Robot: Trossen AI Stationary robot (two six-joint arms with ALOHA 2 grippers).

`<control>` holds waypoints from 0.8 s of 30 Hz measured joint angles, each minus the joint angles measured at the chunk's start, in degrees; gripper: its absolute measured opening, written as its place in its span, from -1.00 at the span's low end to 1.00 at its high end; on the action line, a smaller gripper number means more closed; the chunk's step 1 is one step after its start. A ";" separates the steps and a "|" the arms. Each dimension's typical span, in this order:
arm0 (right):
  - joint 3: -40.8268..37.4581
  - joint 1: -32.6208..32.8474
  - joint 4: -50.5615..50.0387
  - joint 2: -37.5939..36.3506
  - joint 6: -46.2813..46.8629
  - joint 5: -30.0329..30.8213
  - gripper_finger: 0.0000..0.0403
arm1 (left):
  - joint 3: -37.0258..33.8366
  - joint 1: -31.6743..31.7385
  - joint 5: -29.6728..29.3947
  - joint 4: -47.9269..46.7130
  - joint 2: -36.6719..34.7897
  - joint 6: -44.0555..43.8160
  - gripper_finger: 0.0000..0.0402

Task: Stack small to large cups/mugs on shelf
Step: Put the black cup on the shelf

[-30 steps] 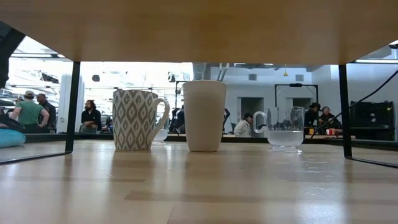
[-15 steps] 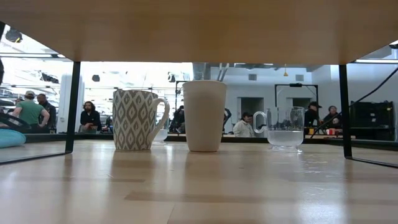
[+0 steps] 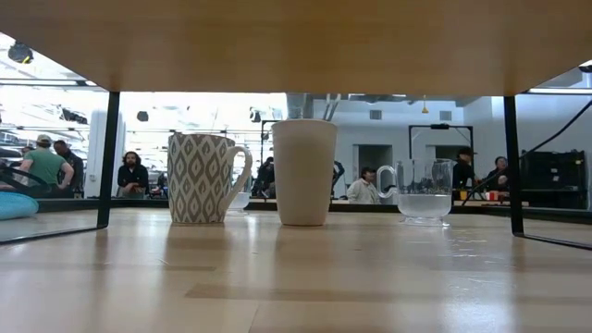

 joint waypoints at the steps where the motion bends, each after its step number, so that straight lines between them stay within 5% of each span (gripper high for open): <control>1: 0.00 0.00 0.00 0.02 0.00 0.00 0.38 | -1.62 -0.26 -0.11 0.11 -0.83 -0.90 -1.00; 14: 0.00 0.00 0.48 0.00 0.02 0.00 0.38 | -19.49 -0.31 0.85 -0.04 -12.47 -7.41 -1.00; 24: 0.00 0.00 0.52 0.00 0.04 0.09 0.38 | -20.81 -0.15 1.32 0.07 -12.30 -6.80 -1.00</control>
